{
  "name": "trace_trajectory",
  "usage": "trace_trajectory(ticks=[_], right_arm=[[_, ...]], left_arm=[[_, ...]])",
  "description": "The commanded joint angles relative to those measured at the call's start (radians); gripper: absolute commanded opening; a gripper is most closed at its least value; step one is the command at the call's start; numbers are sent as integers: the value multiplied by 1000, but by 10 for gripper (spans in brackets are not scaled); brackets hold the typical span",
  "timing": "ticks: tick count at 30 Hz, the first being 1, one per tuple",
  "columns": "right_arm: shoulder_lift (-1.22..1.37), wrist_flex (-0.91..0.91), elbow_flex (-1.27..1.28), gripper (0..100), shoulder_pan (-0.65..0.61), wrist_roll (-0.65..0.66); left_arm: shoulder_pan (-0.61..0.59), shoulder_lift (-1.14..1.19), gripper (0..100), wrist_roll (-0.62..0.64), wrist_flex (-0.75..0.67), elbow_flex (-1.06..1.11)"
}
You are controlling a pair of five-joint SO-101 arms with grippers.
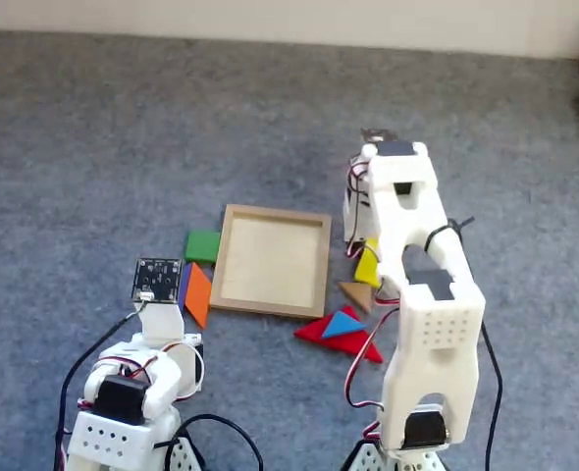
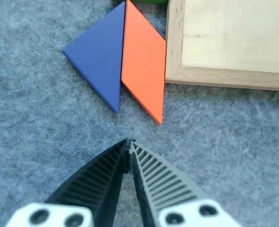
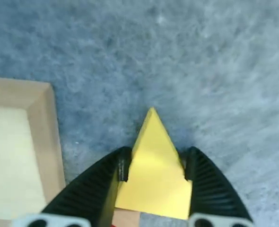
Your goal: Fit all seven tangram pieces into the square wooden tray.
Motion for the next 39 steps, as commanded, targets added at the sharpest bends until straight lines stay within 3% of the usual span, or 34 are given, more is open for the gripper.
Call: trace_trajectory(ticks=[1, 9, 16, 26, 39], right_arm=[[-130, 18, -33, 159, 2, 11], [-196, 8, 28, 165, -31, 11], [-200, 102, 71, 323, -54, 49], [-194, 1, 200, 322, -128, 74], [-193, -16, 236, 320, -50, 130]], left_arm=[[-8, -42, 7, -2, 5, 21], [-8, -42, 7, -2, 5, 21], [-8, -42, 7, -2, 5, 21], [-8, -42, 7, -2, 5, 21], [-8, -42, 7, -2, 5, 21]])
